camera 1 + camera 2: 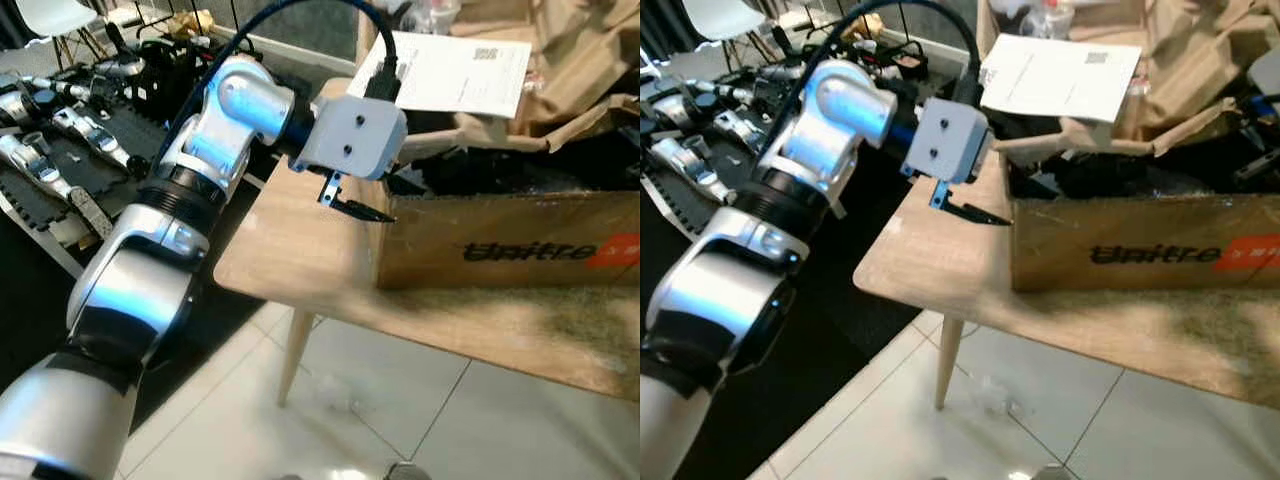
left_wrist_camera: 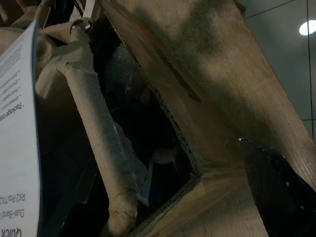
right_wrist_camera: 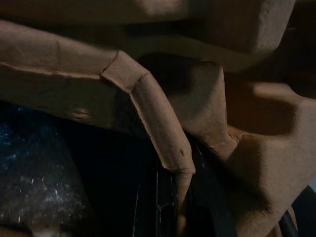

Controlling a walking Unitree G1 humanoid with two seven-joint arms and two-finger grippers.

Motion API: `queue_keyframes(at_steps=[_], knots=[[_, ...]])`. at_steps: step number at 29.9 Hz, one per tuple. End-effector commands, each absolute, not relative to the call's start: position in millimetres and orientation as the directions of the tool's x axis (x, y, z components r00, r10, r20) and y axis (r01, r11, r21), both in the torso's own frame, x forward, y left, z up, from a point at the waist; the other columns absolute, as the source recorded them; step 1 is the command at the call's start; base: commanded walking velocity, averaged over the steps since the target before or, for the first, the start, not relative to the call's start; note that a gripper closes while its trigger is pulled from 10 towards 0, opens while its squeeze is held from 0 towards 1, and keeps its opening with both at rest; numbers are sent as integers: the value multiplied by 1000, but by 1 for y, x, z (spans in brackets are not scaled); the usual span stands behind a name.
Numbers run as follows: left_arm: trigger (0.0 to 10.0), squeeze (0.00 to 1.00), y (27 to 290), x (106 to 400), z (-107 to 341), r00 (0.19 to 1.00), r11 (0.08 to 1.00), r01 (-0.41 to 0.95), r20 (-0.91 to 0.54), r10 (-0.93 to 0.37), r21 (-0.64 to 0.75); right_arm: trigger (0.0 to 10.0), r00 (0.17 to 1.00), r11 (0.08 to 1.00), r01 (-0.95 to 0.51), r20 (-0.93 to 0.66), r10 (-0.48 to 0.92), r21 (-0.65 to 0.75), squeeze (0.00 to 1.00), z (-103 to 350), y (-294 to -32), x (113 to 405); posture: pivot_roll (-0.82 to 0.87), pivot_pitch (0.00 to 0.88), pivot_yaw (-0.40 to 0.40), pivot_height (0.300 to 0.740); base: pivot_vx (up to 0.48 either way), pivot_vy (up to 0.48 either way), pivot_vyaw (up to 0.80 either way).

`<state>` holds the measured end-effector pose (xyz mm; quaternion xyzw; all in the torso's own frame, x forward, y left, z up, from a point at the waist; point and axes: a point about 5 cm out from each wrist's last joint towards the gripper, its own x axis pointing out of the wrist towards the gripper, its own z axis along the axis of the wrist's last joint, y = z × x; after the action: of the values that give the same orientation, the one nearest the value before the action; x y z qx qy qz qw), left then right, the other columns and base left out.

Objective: Picking trash to rubbish bin

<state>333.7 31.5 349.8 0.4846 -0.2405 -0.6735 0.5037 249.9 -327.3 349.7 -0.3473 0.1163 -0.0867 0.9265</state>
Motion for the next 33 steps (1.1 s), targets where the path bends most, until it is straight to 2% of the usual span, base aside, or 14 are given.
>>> queue_keyframes(at_steps=[1, 3, 4, 5, 6, 7, 8, 20, 29, 30, 31, 32, 33], knots=[[10000, 0, 41, 331, 359, -40, -322, 432, -339, -940, 842, 10000, 916, 747, 153, -191, -353, -647, 0, 346, -349, 244, -204, 126, 121, 740, 0, 0, 0], [10000, 0, 39, 330, 357, -57, -329, 435, -339, -939, 838, 10000, 909, 743, 138, -215, -358, -655, 0, 346, -353, 242, -206, 127, 120, 740, 0, 0, 0], [10000, 0, 39, 330, 356, -62, -332, 436, -340, -939, 837, 10000, 902, 737, 129, -230, -365, -664, 129, 344, -355, 241, -207, 129, 114, 740, 0, 0, 0], [10000, 0, 39, 330, 356, -62, -332, 436, -340, -939, 837, 10000, 902, 737, 129, -230, -365, -664, 129, 344, -355, 241, -207, 129, 114, 740, 0, 0, 0], [10000, 0, 38, 329, 355, -67, -333, 436, -339, -938, 836, 10000, 898, 733, 123, -239, -369, -669, 596, 342, -357, 241, -207, 129, 114, 740, 0, 0, 0], [10000, 0, 38, 329, 355, -67, -333, 436, -339, -938, 836, 10000, 898, 733, 123, -239, -369, -669, 596, 342, -357, 241, -207, 129, 114, 740, 0, 0, 0], [10000, 0, 37, 329, 354, -71, -335, 436, -339, -938, 835, 10000, 891, 728, 124, -248, -380, -674, 1000, 340, -360, 241, -208, 129, 113, 740, 0, 0, 0], [10000, 0, 30, 324, 349, -113, -346, 434, -331, -937, 832, 10000, 897, 699, 199, -160, -413, -687, 1000, 343, -366, 245, -203, 131, 118, 740, 0, 0, 0], [10000, 0, 25, 320, 345, -137, -357, 431, -331, -934, 829, 10000, 950, 763, 270, 31, -312, -588, 1000, 373, -352, 246, -207, 134, 133, 740, 0, 0, 0], [10000, 0, 24, 320, 345, -141, -359, 430, -331, -933, 828, 10000, 957, 781, 265, 56, -284, -566, 769, 377, -348, 246, -207, 137, 136, 740, 0, 0, 0], [10000, 0, 24, 320, 345, -141, -359, 430, -331, -933, 828, 10000, 957, 781, 265, 56, -284, -566, 769, 377, -348, 246, -207, 137, 136, 740, 0, 0, 0], [10000, 0, 23, 319, 344, -145, -361, 430, -331, -932, 828, 10000, 964, 800, 252, 66, -258, -545, 655, 379, -345, 246, -207, 140, 139, 740, 0, 0, 0], [10000, 0, 23, 319, 344, -145, -361, 430, -331, -932, 828, 10000, 964, 800, 252, 66, -258, -545, 655, 379, -345, 246, -207, 140, 139, 740, 0, 0, 0]])
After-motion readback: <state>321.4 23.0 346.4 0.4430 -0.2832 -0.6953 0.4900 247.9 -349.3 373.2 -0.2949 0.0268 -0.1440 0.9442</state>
